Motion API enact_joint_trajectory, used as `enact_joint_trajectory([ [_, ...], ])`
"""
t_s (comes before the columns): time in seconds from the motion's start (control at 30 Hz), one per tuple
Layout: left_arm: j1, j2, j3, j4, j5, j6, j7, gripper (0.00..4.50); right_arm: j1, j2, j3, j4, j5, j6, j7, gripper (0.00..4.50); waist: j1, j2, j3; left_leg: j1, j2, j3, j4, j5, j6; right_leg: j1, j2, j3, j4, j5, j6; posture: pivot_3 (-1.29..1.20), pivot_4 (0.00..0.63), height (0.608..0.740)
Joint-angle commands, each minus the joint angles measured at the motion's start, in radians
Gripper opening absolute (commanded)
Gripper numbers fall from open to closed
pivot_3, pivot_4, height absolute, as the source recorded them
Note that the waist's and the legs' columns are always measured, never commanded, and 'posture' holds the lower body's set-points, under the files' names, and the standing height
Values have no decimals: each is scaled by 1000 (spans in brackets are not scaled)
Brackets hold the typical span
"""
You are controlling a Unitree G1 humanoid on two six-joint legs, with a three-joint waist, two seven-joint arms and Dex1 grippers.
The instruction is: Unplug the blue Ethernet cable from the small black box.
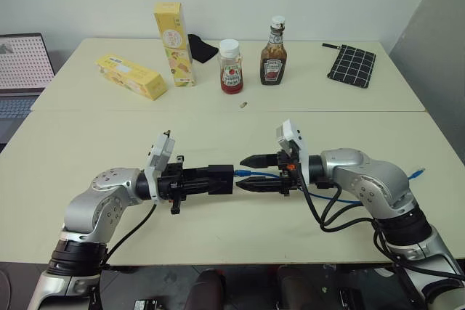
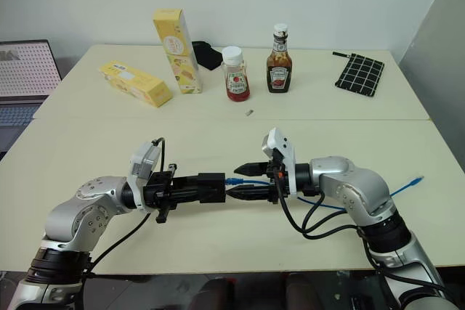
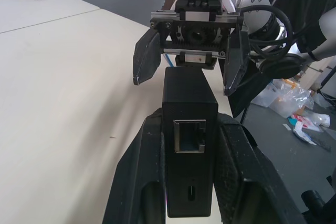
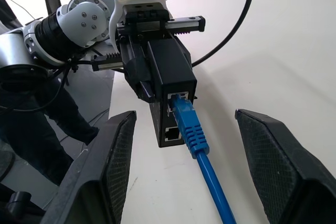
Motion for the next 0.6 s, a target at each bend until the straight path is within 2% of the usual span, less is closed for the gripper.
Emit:
enact_joint_trajectory([
  [0.03,6,-7,13,-48,-16,-1,3,789,-17,11,-7,-22,-8,-12,20,2164,0,0,0,0,0,0,0,0,0,0,0,0,0,0,0,0,150,740],
  [0.33,27,1,-3,-57,5,-15,-17,789,-20,9,-8,-23,-9,13,51,127,0,0,0,0,0,0,0,0,0,0,0,0,0,0,0,0,150,740],
  [0.6,23,-9,3,-57,-4,-10,-18,789,-27,-16,5,-20,-25,17,106,91,0,0,0,0,0,0,0,0,0,0,0,0,0,0,0,0,150,740],
])
